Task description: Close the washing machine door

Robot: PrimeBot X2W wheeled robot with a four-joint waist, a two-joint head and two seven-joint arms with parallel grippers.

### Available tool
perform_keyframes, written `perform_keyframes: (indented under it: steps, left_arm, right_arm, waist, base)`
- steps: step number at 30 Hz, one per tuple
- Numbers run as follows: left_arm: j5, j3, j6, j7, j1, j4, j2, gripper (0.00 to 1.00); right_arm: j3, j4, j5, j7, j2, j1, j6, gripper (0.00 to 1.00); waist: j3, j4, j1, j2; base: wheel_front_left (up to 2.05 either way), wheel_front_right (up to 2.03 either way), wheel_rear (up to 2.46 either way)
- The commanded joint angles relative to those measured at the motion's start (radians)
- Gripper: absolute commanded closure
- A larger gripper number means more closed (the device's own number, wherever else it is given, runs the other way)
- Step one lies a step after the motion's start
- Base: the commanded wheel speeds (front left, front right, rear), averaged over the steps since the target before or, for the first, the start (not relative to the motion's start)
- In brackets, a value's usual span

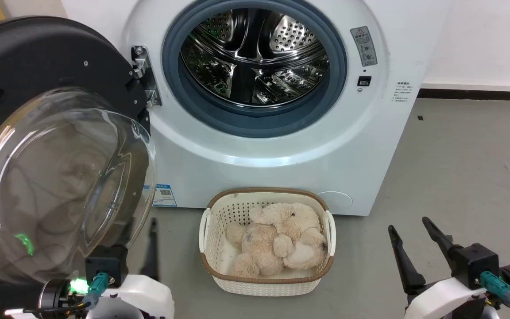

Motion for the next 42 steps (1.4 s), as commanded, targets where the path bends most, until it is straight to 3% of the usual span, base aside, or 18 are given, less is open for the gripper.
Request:
perform_keyframes:
  steps: [1, 16, 42]
  left_arm:
    - [-0.002, -0.002, 0.002, -0.006, 0.000, 0.002, 0.000, 0.00]
    - [-0.015, -0.011, 0.017, -0.041, 0.003, 0.007, 0.000, 0.00]
    - [-0.038, 0.002, 0.052, -0.096, 0.030, -0.020, 0.000, 0.00]
  right_arm:
    - [0.001, 0.001, 0.003, -0.005, 0.000, 0.001, 0.000, 0.00]
    - [0.013, 0.011, 0.030, -0.041, -0.001, 0.006, 0.000, 0.00]
    - [0.080, 0.038, 0.085, -0.095, -0.022, -0.020, 0.000, 0.00]
  waist:
    - [0.000, 0.000, 0.0000, 0.0000]
    - [-0.002, 0.043, 0.0000, 0.0000]
    - [0.003, 0.195, 0.0000, 0.0000]
  base:
    - [0.00, 0.00, 0.00]
    - [0.00, 0.00, 0.00]
    - [0.00, 0.00, 0.00]
